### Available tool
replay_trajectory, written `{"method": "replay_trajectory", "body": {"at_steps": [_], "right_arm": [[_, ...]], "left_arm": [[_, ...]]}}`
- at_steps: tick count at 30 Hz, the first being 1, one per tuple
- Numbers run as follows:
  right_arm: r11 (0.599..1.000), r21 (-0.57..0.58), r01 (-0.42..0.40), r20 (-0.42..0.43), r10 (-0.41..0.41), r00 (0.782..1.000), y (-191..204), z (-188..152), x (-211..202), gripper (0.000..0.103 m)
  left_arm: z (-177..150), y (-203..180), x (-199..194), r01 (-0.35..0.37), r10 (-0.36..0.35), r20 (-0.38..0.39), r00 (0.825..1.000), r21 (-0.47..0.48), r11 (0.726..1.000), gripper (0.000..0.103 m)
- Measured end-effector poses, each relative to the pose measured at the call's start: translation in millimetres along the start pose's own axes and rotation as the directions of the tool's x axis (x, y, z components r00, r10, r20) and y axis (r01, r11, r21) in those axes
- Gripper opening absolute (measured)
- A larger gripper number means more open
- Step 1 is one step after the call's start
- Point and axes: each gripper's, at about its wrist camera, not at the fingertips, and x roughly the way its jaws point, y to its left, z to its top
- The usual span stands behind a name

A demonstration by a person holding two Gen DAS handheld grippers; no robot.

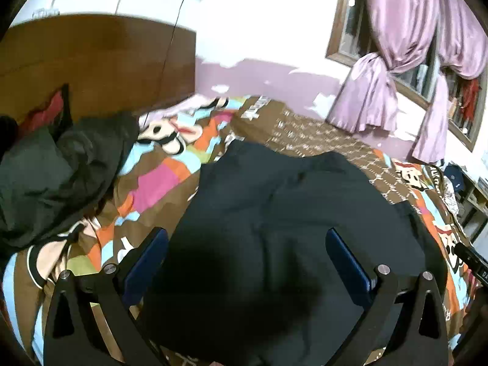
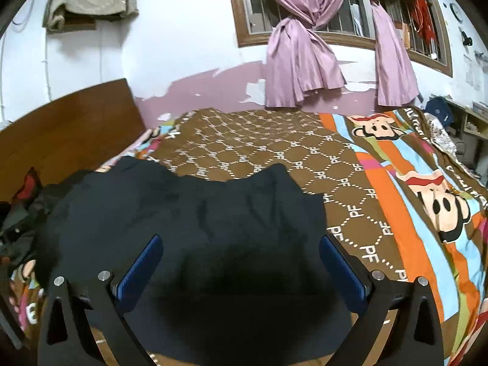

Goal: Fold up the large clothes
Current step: 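Release the folded jacket with both tools and pull them back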

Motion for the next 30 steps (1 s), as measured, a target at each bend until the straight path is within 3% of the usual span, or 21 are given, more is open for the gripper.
{"method": "replay_trajectory", "body": {"at_steps": [4,9,23,30], "right_arm": [[1.000,-0.023,-0.020,0.020,0.021,1.000,9.2,-11.8,-19.0,0.103],[0.999,-0.026,-0.036,0.067,0.038,0.997,18.9,-26.4,-49.1,0.103],[0.995,-0.080,-0.066,0.210,0.081,0.974,53.8,-61.2,-139.4,0.103],[0.993,-0.086,-0.075,0.240,0.094,0.966,64.0,-79.8,-168.1,0.103]], "left_arm": [[-9.6,-15.8,-15.7,0.021,-0.025,0.049,0.999,0.074,0.997,0.101],[-31.7,-24.5,-31.0,0.035,-0.043,0.051,0.998,0.153,0.988,0.101],[-48.7,-24.6,-103.4,0.108,-0.126,0.116,0.985,0.150,0.983,0.101],[-61.2,-25.4,-131.7,0.127,-0.151,0.124,0.981,0.180,0.975,0.101]]}}
